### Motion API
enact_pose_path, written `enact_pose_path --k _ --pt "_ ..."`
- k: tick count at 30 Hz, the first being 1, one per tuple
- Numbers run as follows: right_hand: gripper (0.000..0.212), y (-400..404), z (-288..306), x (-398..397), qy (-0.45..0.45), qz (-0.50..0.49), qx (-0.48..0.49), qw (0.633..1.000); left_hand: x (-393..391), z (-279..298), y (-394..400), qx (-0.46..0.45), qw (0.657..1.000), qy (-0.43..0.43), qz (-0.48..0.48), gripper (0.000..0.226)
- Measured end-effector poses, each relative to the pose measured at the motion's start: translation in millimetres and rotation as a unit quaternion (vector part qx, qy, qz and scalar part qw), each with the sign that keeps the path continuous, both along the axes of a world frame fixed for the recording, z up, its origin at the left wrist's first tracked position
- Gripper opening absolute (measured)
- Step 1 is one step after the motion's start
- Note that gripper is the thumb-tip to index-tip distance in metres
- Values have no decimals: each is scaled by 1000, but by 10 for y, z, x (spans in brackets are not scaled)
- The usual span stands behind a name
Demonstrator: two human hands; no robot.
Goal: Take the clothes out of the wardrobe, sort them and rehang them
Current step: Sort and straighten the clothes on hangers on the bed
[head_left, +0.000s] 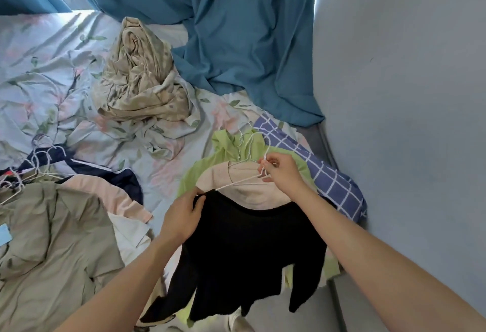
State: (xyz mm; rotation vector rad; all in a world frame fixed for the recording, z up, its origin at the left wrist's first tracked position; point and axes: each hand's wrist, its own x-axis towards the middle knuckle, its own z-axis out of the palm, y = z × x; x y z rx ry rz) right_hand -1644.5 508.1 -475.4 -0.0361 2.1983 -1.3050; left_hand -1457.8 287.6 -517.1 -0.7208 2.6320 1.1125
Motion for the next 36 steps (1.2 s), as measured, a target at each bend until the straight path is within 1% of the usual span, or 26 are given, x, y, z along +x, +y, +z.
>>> enact_pose_path --k 2,3,4,6,8,11,14,16,19,23,27,30,33,36 --pt "20 -115 -496 -301 31 -2 24 999 -209 -433 -64 -20 1000 0 3 16" --pt "16 -164 -725 -402 44 -5 40 998 -265 -618 -106 -34 999 -8 -1 23" --pt "20 -203 -928 -461 52 -6 59 997 -288 -779 -153 -48 999 -17 -5 30" --pt "43 -272 -1233 -434 46 7 116 992 -210 -1006 -246 -63 997 -41 0 41" --pt "53 -344 -1389 -262 59 31 153 986 -19 -1135 -353 -72 995 -63 10 43" --pt "49 -508 -1447 141 98 79 149 981 398 -1186 -526 -83 993 -79 17 45" --pt "45 -829 -1474 560 76 125 112 983 802 -1193 -785 -91 991 -92 46 47" --pt "45 -1158 -1525 820 67 158 98 980 1032 -1214 -1011 -95 988 -93 72 46" --pt "47 -1710 -1604 1175 69 209 82 972 1356 -1316 -1372 -110 988 -70 87 42" --pt "49 -2435 -1746 1611 90 259 82 958 1811 -1549 -1964 -133 983 -57 115 48" --pt "46 -3205 -2021 2136 116 312 89 939 2403 -1710 -2645 -162 978 -37 124 52" --pt "47 -3837 -2155 2512 122 350 90 924 2853 -1718 -3273 -188 973 -34 127 58" --pt "52 -4479 -2197 2725 152 348 75 922 3158 -1689 -4019 -217 968 -22 123 63" --pt "59 -5080 -2236 2753 170 328 68 927 3286 -1634 -4799 -252 958 -13 136 65"
